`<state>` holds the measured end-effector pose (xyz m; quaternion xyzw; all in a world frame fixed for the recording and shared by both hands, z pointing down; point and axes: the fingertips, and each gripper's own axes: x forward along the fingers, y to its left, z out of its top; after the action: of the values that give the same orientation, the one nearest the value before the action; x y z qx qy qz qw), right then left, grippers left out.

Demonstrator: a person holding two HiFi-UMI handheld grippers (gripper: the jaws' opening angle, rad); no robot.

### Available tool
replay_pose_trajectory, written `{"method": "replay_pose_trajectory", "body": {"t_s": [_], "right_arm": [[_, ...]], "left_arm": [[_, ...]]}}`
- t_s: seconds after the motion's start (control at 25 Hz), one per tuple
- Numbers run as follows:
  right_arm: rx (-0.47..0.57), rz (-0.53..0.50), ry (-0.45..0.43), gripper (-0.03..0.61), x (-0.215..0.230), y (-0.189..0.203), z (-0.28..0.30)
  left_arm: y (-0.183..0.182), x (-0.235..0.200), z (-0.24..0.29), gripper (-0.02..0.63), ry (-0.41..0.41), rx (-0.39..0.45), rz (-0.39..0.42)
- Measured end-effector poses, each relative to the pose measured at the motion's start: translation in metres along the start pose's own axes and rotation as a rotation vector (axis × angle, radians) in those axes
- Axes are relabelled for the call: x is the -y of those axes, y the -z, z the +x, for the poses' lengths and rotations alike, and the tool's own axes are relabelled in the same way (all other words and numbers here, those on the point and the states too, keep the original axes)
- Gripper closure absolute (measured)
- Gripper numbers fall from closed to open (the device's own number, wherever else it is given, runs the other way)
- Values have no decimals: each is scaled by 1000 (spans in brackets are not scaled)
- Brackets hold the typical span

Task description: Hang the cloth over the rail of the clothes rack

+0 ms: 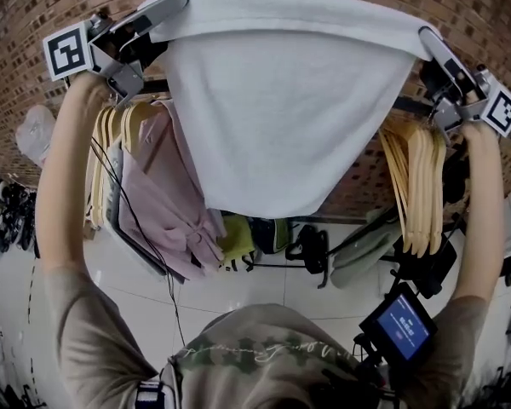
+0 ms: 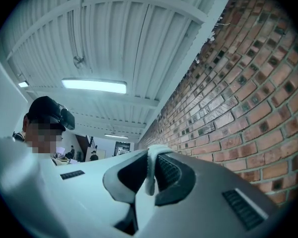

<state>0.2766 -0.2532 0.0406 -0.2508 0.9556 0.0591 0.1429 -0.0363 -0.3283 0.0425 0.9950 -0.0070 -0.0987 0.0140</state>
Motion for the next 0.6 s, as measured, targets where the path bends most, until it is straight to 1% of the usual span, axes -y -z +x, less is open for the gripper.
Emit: {"method": "replay_pose_trajectory", "body": {"t_s": [0.12,0.28,0.4,0.48,0.6], "right_arm": [[-15,-10,-6,560,15,1,5],[-23,14,3,560,47,5,17],[-15,8,-3,560,57,2,26],[-9,17,-6,560,60,3,32],[-17,9,-4,560,67,1,40]], "left_arm": [[0,-19,6,598,-4,-1,-16],[1,-53,12,598,-10,-6,-62],[-1,-65,13,598,-20,-16,-62],[0,-72,10,598,-42,-18,-65],[-5,-86,8,598,-72,1,-69]]}}
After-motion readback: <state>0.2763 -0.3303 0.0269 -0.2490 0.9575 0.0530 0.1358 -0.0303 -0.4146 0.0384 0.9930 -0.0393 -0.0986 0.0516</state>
